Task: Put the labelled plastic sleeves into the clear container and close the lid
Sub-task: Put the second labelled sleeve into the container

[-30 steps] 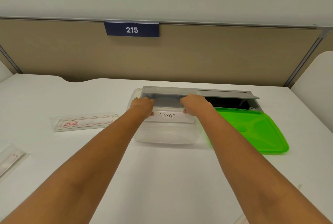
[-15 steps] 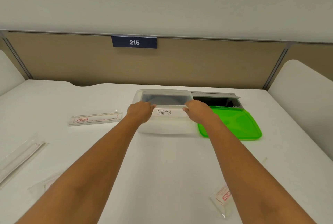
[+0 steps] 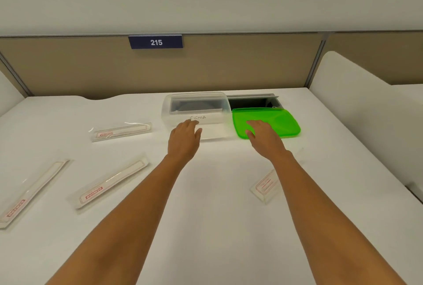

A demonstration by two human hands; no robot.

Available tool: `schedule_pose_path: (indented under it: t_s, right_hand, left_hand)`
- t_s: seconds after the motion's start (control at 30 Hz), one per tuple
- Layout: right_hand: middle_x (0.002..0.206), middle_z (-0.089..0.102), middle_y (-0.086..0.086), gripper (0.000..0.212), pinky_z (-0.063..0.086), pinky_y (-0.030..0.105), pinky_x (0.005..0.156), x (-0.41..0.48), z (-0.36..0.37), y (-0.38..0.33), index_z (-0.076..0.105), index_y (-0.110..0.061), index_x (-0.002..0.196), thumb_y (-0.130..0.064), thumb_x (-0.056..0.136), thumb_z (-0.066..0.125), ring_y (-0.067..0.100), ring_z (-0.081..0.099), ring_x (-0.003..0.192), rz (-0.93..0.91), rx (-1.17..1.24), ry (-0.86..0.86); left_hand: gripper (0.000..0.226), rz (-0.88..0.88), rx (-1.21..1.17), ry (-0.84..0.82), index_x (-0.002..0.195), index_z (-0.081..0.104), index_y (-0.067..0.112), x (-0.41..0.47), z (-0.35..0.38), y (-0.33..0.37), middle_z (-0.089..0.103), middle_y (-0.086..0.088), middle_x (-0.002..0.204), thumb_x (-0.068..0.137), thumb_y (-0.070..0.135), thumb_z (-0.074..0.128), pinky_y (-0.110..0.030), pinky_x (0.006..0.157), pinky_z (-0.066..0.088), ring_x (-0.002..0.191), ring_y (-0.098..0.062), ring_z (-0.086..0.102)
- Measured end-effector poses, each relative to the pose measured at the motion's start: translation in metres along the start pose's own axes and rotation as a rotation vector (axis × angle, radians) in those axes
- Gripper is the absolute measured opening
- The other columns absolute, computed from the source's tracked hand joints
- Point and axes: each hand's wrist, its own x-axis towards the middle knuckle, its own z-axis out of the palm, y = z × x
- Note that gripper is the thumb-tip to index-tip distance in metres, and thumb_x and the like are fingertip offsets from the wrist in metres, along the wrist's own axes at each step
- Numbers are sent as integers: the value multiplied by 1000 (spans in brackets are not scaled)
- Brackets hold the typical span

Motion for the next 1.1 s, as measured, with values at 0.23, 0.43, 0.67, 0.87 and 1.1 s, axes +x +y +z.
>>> schedule_pose_path:
  t_s: [0.23, 0.43, 0.67, 0.87, 1.1]
  right_hand:
    - [142, 45, 16, 45, 35, 42, 107, -47, -12, 81, 42, -7, 141, -22, 98, 46, 32, 39, 132, 164, 77, 77]
    - [143, 42, 19, 48, 31, 42, 110, -60, -12, 134, 38, -5, 142, -26, 100, 42, 33, 37, 134, 247, 279, 2]
    - [131, 54, 19, 38, 40, 34, 100, -63, 1, 153, 46, -7, 135, -21, 100, 41, 31, 51, 121, 277, 532, -16]
    - [114, 60, 14, 31, 40, 27, 81, -53, -1, 147, 55, -8, 126, -19, 97, 50, 22, 54, 97, 305, 708, 55]
    - [129, 52, 1, 40, 41, 27, 95, -30, -24, 114, 50, -16, 132, -30, 95, 54, 14, 49, 112, 254, 1037, 177]
  left_hand:
    - [36, -97, -355, -81, 128, 55, 18, -61, 40, 60, 56, -1, 135, 100, 32, 39, -31, 106, 35, 127, -20, 49]
    - [34, -287, -765, -74, 117, 65, 17, -109, 82, 108, 66, 5, 120, 96, 36, 48, -13, 85, 45, 108, -8, 59]
    - [29, -389, -836, -140, 111, 67, 23, -137, 110, 129, 66, 7, 91, 84, 35, 67, -3, 64, 46, 84, -10, 64]
    - [16, -448, -926, -100, 95, 72, 10, -128, 105, 131, 74, -2, 77, 90, 19, 60, -28, 73, 59, 69, -14, 66]
    - [19, -649, -1440, -153, 88, 69, 15, -105, 64, 119, 75, 4, 72, 96, 20, 52, -14, 62, 52, 66, -4, 68]
